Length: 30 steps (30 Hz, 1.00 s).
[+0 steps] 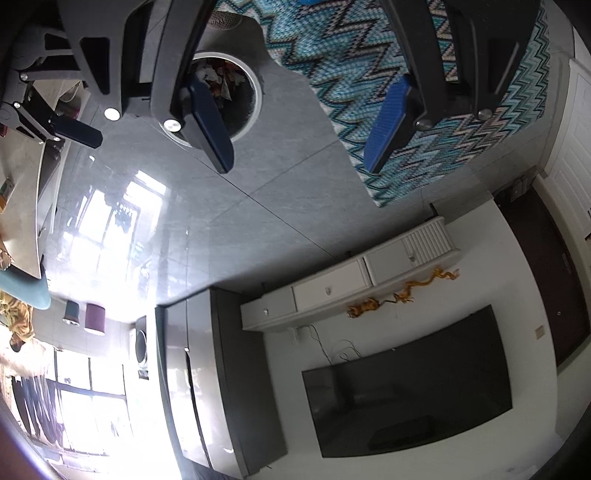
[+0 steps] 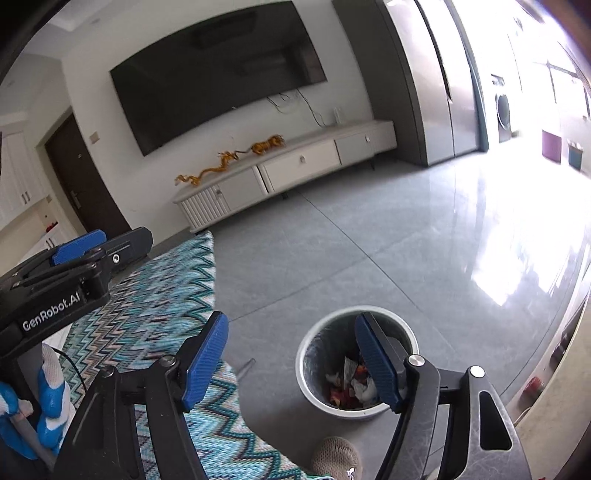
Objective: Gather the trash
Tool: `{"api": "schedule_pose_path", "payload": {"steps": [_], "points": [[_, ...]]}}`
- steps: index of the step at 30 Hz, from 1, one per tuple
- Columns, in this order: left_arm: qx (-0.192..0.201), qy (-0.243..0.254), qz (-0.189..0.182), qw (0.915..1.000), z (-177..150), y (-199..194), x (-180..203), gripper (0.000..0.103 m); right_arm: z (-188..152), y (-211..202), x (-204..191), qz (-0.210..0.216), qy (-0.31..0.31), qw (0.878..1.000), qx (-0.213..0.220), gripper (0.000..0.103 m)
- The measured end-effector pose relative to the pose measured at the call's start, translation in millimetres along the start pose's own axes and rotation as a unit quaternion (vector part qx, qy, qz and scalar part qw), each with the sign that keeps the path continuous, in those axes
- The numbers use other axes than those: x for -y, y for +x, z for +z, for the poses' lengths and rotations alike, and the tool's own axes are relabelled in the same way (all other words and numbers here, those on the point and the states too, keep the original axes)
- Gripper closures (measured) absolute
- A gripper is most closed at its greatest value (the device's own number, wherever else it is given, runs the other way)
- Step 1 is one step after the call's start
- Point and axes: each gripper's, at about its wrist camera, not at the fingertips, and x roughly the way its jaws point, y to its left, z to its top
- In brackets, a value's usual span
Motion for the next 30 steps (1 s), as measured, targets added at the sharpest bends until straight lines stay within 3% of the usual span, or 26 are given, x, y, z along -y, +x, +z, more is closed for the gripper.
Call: {"api": "schedule_pose_path", "payload": {"steps": [11,21,30], "points": [[0.05,-0.013,0.056,0.9971,-29.4,-73.8,-44.8,0.001,-15.5,-31.2,-72.3,-0.004,-0.052,0.998,0.031,0.017],[0.047,-0.049,0.114,0.9912,-70.5,-105.7,-88.6,0.0,-31.1,-44.8,-111.7,-0.061,-0.08,0.994,0.053,0.006],[0.044,-0.084,0.145,0.985,-97.2,-106.4,-117.1,0.0,-50.3,-44.8,-129.5,-0.066,-0.108,0.99,0.058,0.005]]}}
